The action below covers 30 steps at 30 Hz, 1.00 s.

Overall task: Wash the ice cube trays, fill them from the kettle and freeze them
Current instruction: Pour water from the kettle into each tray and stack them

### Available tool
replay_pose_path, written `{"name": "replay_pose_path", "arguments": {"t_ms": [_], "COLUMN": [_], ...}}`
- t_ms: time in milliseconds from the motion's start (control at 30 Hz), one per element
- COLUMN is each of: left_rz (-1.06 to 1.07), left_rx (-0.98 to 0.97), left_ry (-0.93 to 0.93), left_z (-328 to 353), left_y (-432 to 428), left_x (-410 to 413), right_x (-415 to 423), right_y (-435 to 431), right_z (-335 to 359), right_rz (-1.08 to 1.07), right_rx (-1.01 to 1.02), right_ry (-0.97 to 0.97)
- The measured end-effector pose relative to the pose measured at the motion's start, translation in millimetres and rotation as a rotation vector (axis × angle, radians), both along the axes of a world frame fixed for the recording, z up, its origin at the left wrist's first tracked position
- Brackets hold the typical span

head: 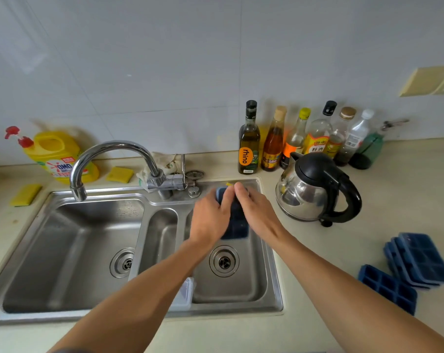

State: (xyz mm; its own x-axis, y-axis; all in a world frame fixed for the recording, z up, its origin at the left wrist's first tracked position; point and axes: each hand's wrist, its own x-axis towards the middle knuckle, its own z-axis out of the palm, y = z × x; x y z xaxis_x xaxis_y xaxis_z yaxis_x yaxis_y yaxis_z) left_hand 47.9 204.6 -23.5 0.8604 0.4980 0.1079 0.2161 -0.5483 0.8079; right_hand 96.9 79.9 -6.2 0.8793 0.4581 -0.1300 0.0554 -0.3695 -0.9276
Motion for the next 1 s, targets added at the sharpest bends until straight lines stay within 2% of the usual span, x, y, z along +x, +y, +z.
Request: {"name": "replay_pose_path", "arguments": {"t_ms": [133,267,667,867,1000], "left_rz": [-0.013,-0.025,-0.064,-0.129,-0.12], "left_rx": [0.155,0.296,0.28,0.229,0.181], "left_ry": [-0.086,-0.1,-0.158,-0.165,-0.232], "left_z": [26,40,39,37,47], "left_y": [19,22,14,12,23], "left_x": [12,19,14,21,28], "right_x": [7,19,30,29,34], "right_y": [-15,-20,-30,-32,-24], "right_z": [12,21,20,23,37], "right_rz": [0.257,0.337,0.421,0.37,0.329], "right_rx": [0.122,0.14,0.073,0.018,0.037], "right_ry": [0.198,0.222,0.13,0.114,0.074]}}
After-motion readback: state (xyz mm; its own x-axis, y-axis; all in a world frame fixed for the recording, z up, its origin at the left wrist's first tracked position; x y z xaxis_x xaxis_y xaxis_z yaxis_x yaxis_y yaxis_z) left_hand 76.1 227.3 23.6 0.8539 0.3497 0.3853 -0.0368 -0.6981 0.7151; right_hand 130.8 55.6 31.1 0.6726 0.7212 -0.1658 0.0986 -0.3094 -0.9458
